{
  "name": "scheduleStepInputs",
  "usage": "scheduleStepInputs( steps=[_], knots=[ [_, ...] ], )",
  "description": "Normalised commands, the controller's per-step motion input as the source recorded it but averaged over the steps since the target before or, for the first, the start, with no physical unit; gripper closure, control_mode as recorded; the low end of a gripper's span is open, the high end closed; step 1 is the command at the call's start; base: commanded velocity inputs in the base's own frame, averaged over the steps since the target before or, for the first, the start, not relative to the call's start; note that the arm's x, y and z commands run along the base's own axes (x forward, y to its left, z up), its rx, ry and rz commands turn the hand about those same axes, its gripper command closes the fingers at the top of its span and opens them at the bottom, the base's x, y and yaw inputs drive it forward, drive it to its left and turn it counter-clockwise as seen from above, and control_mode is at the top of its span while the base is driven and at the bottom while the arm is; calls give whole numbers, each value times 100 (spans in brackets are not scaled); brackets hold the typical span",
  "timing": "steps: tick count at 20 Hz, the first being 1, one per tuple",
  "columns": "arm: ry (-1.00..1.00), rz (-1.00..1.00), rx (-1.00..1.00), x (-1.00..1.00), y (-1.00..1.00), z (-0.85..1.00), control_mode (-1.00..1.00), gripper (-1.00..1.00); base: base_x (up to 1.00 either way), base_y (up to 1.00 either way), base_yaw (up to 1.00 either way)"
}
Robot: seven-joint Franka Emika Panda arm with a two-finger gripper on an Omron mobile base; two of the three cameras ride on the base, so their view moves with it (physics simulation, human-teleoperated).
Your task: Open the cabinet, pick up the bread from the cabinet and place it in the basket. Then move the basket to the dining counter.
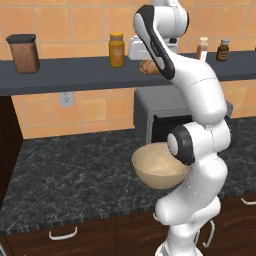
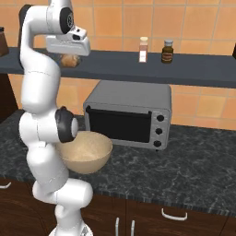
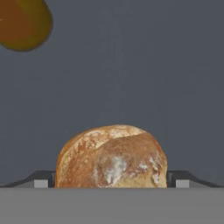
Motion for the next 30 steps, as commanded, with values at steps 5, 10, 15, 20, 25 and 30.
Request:
scheduleStepInputs(
  steps=[5,10,15,20,25,30],
  knots=[
    [-7,-9,0,-100,-4,-16,-100,100,0,0,0],
    [-3,-7,2,-100,-13,-36,-100,100,0,0,0],
    [12,-2,0,-69,-12,-78,-100,100,0,0,0],
    [8,0,-3,-23,-13,-83,-100,100,0,0,0],
    [4,0,-4,0,-1,-84,-100,100,0,0,0],
    [0,0,-7,5,0,-84,-100,100,0,0,0]
  ],
)
